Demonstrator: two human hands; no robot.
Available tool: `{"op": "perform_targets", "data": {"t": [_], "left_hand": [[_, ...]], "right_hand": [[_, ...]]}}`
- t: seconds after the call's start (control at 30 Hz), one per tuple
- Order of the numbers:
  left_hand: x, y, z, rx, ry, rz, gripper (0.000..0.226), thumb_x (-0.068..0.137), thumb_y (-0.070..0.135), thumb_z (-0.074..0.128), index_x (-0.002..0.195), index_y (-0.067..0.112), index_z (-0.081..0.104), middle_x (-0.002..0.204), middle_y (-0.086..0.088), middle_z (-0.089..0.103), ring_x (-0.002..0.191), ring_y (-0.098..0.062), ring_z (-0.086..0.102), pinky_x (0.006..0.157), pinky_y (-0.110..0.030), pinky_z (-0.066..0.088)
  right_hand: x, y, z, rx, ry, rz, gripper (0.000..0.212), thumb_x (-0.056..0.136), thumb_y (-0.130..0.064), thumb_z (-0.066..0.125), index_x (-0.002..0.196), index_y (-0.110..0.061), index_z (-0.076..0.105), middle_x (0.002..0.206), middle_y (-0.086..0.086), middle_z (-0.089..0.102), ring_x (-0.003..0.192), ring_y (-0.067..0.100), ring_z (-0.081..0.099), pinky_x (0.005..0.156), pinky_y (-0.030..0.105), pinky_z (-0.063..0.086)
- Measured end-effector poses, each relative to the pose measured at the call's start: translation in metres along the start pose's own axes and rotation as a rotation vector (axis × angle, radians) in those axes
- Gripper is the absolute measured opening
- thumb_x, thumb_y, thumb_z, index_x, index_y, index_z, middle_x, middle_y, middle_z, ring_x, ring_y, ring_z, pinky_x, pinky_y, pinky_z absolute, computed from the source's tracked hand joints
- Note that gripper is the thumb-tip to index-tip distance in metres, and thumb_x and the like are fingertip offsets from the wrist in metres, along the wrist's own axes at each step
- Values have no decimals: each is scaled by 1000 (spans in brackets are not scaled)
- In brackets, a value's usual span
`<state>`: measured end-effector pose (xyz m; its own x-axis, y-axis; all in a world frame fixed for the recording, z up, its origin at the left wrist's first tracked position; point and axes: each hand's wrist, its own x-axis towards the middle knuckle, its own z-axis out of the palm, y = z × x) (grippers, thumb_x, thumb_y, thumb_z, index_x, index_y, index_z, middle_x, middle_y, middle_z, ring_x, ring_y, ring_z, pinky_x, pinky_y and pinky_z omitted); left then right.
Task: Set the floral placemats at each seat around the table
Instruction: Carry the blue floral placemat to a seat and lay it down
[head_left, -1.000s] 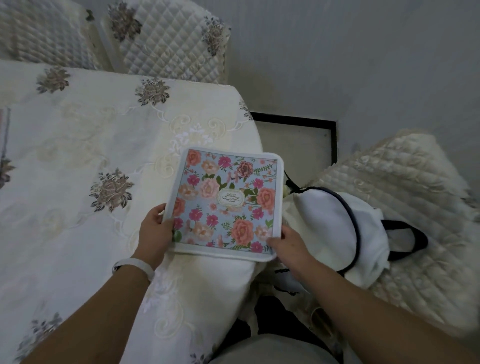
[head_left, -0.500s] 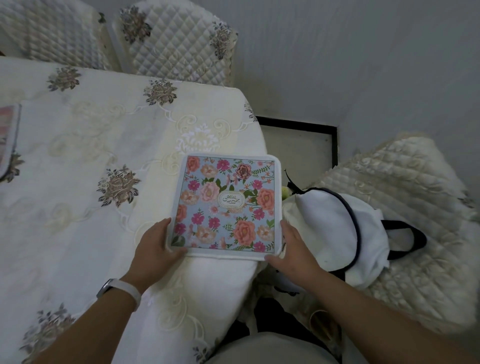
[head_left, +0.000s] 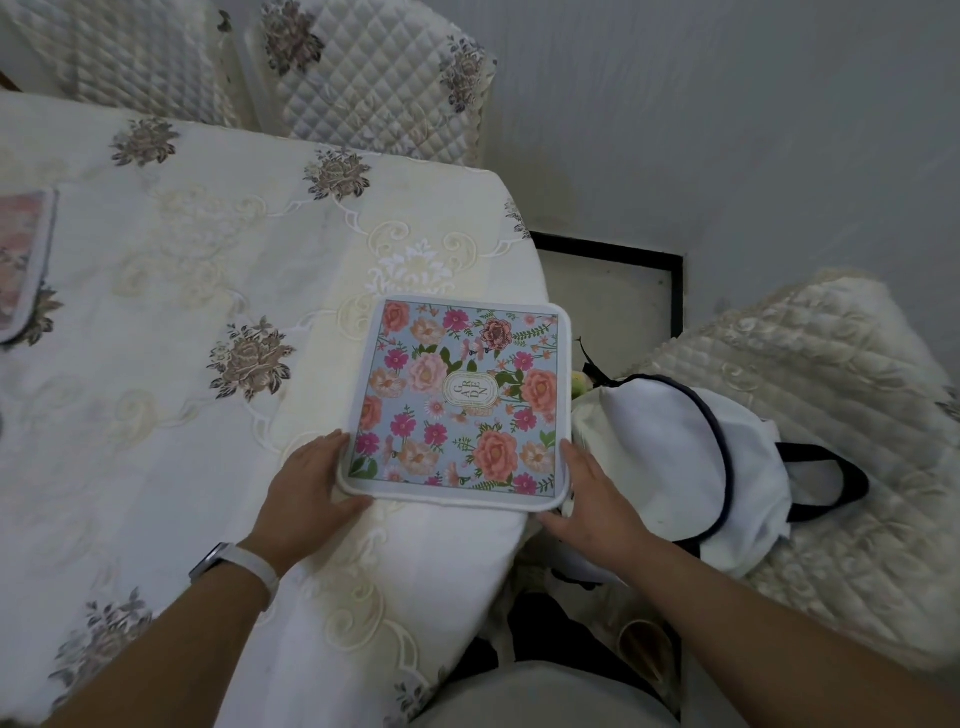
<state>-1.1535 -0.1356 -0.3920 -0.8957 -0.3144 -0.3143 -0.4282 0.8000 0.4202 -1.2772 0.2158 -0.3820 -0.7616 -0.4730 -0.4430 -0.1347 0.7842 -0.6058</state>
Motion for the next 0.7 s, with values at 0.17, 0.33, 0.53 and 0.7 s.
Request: {"op": "perform_targets", "data": {"t": [0.17, 0.33, 0.53, 0.7], "left_hand": [[6, -10, -2, 17, -4, 22, 88, 65, 53, 79, 138, 18, 45, 136, -5, 57, 123, -26, 53, 104, -45, 44], [10, -18, 1, 1, 2, 31, 84, 64, 60, 76, 134, 23, 48, 130, -2, 59, 118, -23, 56, 100, -44, 47], [9, -22, -4, 16, 4, 46, 85, 64, 60, 76, 135, 22, 48, 132, -1, 59, 119, -22, 55, 101, -43, 47], [4, -15, -5, 37, 68, 49, 85, 66, 40, 86, 137, 9, 50, 141, -12, 53, 126, -31, 50, 107, -45, 39]], "right_hand": [[3, -5, 2, -4, -1, -17, 96, 81, -48, 67, 155, -20, 13, 155, -2, 27, 137, 13, 35, 106, 34, 43], [7, -7, 6, -11, 4, -16, 96, 79, -52, 67, 154, -20, 15, 152, -2, 28, 137, 13, 36, 105, 34, 43], [9, -8, 10, 1, 5, -7, 98, 79, -49, 70, 154, -21, 13, 156, -2, 24, 140, 14, 32, 108, 36, 41], [9, -9, 13, 6, 1, 2, 101, 77, -52, 71, 154, -22, 13, 157, -1, 23, 141, 14, 31, 110, 40, 40]]}}
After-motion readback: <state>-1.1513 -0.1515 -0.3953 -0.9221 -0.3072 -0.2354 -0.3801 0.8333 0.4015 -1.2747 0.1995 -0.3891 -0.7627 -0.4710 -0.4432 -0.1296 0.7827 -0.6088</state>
